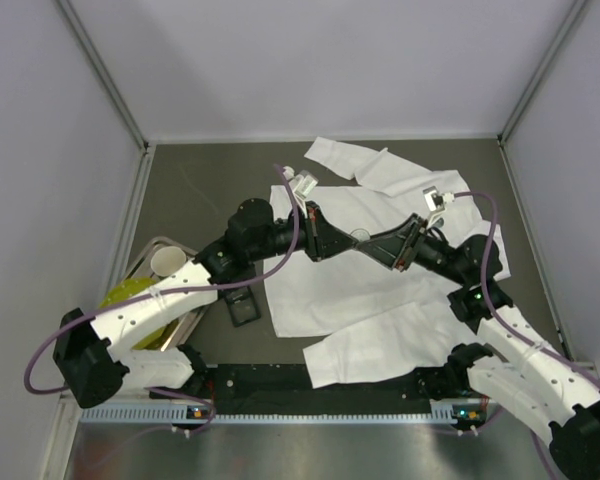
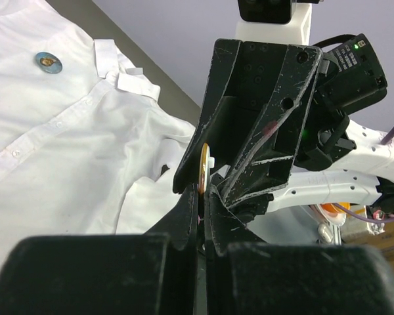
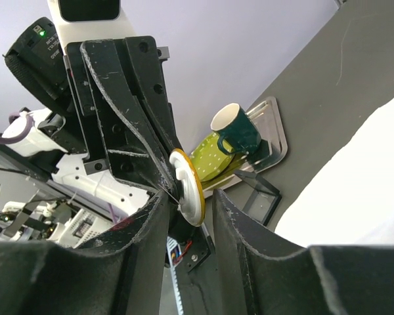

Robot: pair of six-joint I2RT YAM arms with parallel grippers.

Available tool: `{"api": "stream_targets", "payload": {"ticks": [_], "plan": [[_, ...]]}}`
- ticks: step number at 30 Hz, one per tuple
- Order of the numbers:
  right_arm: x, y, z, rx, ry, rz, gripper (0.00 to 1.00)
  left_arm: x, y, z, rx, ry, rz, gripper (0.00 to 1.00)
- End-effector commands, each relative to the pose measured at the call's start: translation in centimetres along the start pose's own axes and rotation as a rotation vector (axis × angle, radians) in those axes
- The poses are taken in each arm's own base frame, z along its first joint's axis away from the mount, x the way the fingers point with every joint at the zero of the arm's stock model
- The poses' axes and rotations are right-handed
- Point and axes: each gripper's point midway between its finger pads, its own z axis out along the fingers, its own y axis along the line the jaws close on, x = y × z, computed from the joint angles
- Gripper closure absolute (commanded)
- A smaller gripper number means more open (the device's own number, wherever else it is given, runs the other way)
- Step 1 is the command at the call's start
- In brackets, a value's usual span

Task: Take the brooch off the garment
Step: Close the brooch.

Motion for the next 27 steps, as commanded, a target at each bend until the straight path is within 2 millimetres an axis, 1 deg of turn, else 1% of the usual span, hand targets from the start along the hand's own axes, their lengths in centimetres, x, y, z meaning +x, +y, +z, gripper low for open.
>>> {"api": "stream_targets", "payload": {"ticks": [1,3,8,12,14,17,18,19,21,22,27], "plan": [[-1.9,1.7,0.1,-0.044,-0.068,-0.081,0.68,-2.4,-2.9,-0.9,0.066,-0.068,0.062,1.0],[-1.9,1.3,0.2,-0.031,-0.082,-0.065,0.71,-2.3,-3.1,-0.9,0.077,-0.069,0.069,1.0],[-2.0,1.3,0.2,-0.037,-0.09,-0.046,0.74,-2.0,-3.6,-1.0,0.099,-0.067,0.088,1.0],[-2.0,1.4,0.4,-0.049,-0.077,-0.043,0.75,-1.6,-4.4,-0.8,0.134,-0.054,0.114,1.0],[-1.7,1.7,0.5,-0.063,-0.056,-0.047,0.75,-1.4,-4.7,-0.6,0.151,-0.041,0.118,1.0],[-1.3,1.5,0.4,-0.057,-0.035,-0.056,0.76,-1.3,-5.1,-0.7,0.169,-0.032,0.129,1.0],[-1.2,1.4,0.4,-0.052,-0.032,-0.053,0.77,-1.3,-5.2,-0.8,0.175,-0.031,0.14,1.0],[-1.1,1.4,0.4,-0.053,-0.029,-0.054,0.81,-1.3,-5.4,-0.8,0.186,-0.032,0.148,1.0],[-0.9,1.4,0.4,-0.058,-0.018,-0.049,0.82,-1.1,-5.7,-1.0,0.202,-0.024,0.167,1.0],[-0.8,1.4,0.4,-0.06,-0.011,-0.043,0.85,-1.2,-5.7,-1.1,0.203,-0.026,0.177,1.0],[-0.5,0.9,0.5,-0.051,-0.011,-0.002,0.9,-1.2,-5.3,-1.2,0.184,-0.032,0.234,1.0]]}}
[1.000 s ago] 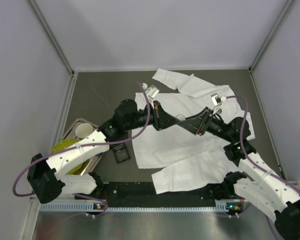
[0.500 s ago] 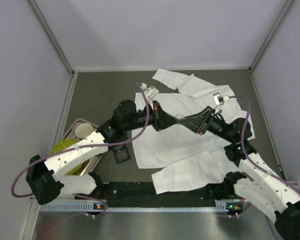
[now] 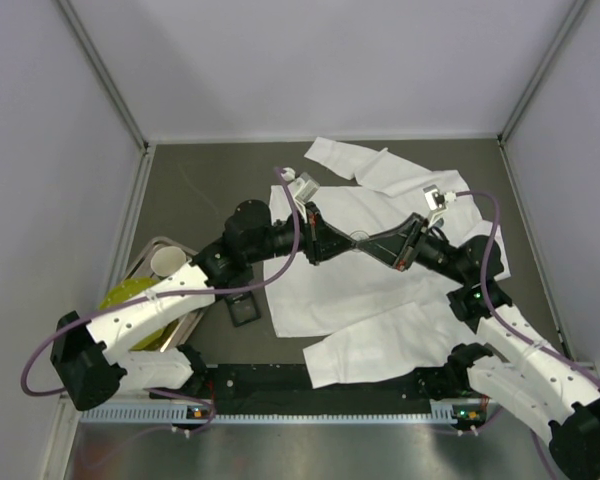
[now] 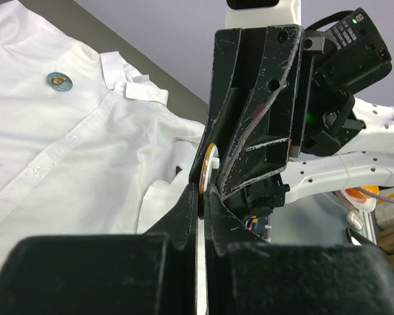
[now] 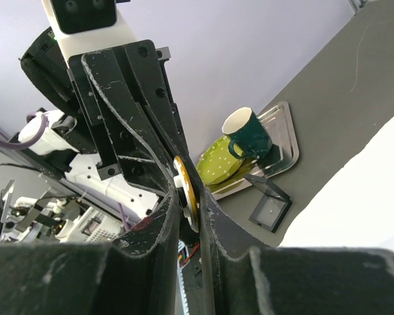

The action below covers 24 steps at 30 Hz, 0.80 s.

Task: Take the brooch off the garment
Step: Close the brooch.

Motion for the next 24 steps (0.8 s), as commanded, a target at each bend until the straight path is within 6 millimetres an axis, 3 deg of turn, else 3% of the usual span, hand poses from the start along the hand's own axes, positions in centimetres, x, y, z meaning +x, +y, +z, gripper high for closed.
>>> {"api": "stream_targets", "payload": {"ticks": [1,17,24], "plan": [[-0.1,0.1,0.4,-0.014,-0.001,0.004,0.91,-1.8,-4.7,-0.8,0.163,-0.043,0.128,1.0],[0.7,-0.1,1.2,-0.037,0.079,0.067,0.9,-0.4,-5.8,-0.4,0.236,0.053,0.216,1.0],[0.7,-0.9,1.2,0.019,0.072,0.126,1.0,-0.5,-6.3,-0.7,0.223,0.047,0.306,1.0]]}}
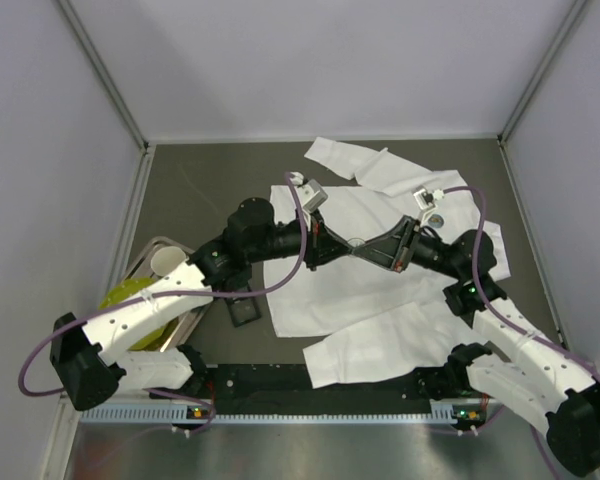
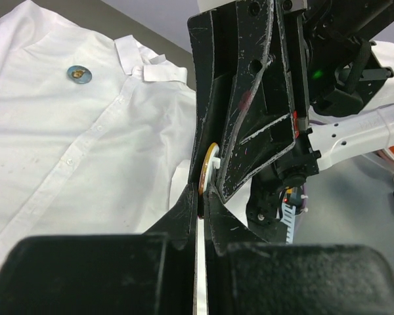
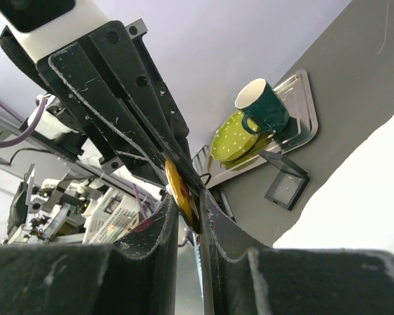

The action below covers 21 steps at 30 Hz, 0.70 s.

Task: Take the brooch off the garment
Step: Close the brooch.

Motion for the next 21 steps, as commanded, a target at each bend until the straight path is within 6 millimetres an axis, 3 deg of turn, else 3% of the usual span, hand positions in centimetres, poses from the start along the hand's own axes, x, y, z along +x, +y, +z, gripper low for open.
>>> {"api": "stream_targets", "payload": {"ticks": [1,10,21], "plan": [[-1.3,-0.4,0.8,0.05,-0.036,0.052,1.0,-2.9,-6.1,-0.2,0.198,-0.054,0.154,1.0],[-1.9,-2.6,0.1,0.168,-0.169,0.204,1.0,-2.7,-6.3,0.2,0.095,-0.07,0.27,1.0],[-2.5,-3.1,-0.2,0.222,-0.262,0.285,1.0,-1.7,-7.4,0.5,-0.002,-0.095,0.399,1.0]]}}
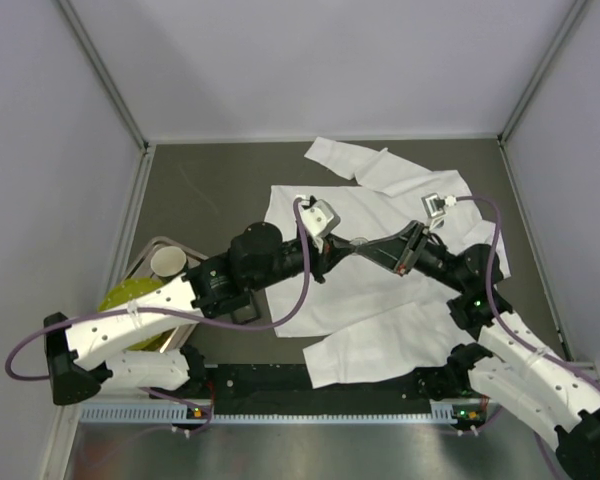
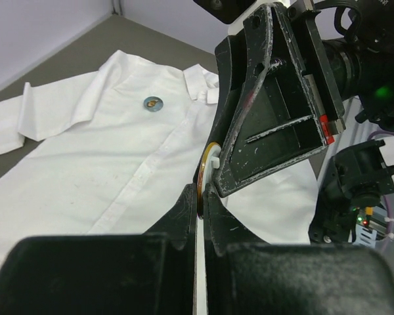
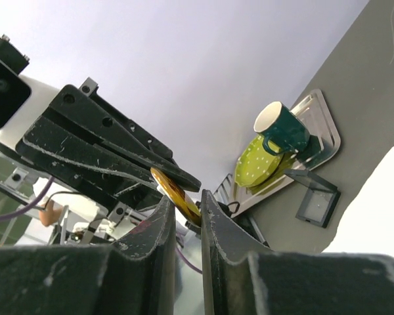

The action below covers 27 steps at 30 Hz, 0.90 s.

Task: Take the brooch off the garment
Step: Close the brooch.

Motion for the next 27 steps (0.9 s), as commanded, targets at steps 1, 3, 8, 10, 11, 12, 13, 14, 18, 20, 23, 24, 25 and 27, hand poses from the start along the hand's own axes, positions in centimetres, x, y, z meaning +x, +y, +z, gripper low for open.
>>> {"api": "stream_targets", "payload": {"ticks": [1,3,8,10,11,12,13,14,18,20,23,24,25,27], "plan": [[-1.8,-3.7,1.1,0.173,-0.103,0.136,1.0,-1.9,-5.8,-0.2,0.207,-0.07,0.12,1.0],[-1.4,-3.6,1.4,0.154,-0.076,0.145,1.0,-1.3,-6.0,-0.1,0.215,-0.038,0.154,1.0],[-1.1,-4.4,0.7,0.181,-0.098,0.176,1.0,-1.4,-6.4,-0.5,0.204,-0.035,0.197,1.0],[-1.3,-4.1,0.6,0.168,-0.115,0.181,1.0,-1.5,-6.7,-0.6,0.208,-0.039,0.198,1.0],[-1.3,-4.0,0.6,0.166,-0.118,0.181,1.0,-1.3,-6.5,-0.5,0.192,-0.035,0.195,1.0],[-1.4,-3.9,0.5,0.165,-0.122,0.178,1.0,-1.3,-6.4,-0.5,0.183,-0.035,0.191,1.0],[-1.4,-4.0,0.4,0.168,-0.125,0.171,1.0,-1.4,-6.2,-0.4,0.173,-0.039,0.184,1.0],[-1.5,-3.6,0.3,0.157,-0.129,0.153,1.0,-1.4,-6.1,-0.3,0.162,-0.038,0.169,1.0],[-1.3,-3.4,-0.3,0.163,-0.126,0.094,0.87,-0.9,-4.8,0.3,0.076,-0.023,0.134,1.0],[-1.4,-2.9,-0.4,0.149,-0.119,0.052,0.77,0.0,-4.3,0.7,0.046,0.006,0.107,1.0],[-0.9,-2.7,-0.9,0.175,-0.079,-0.011,0.59,1.2,-3.0,1.0,-0.032,0.053,0.094,1.0],[-0.5,-2.9,-1.3,0.192,-0.064,-0.013,0.54,1.4,-2.6,1.0,-0.051,0.06,0.09,1.0],[-0.3,-2.9,-1.5,0.202,-0.052,-0.042,0.52,1.5,-2.2,1.0,-0.076,0.062,0.087,1.0],[0.4,-2.9,-2.0,0.208,-0.019,-0.059,0.45,1.9,-1.8,0.9,-0.097,0.081,0.088,1.0]]}}
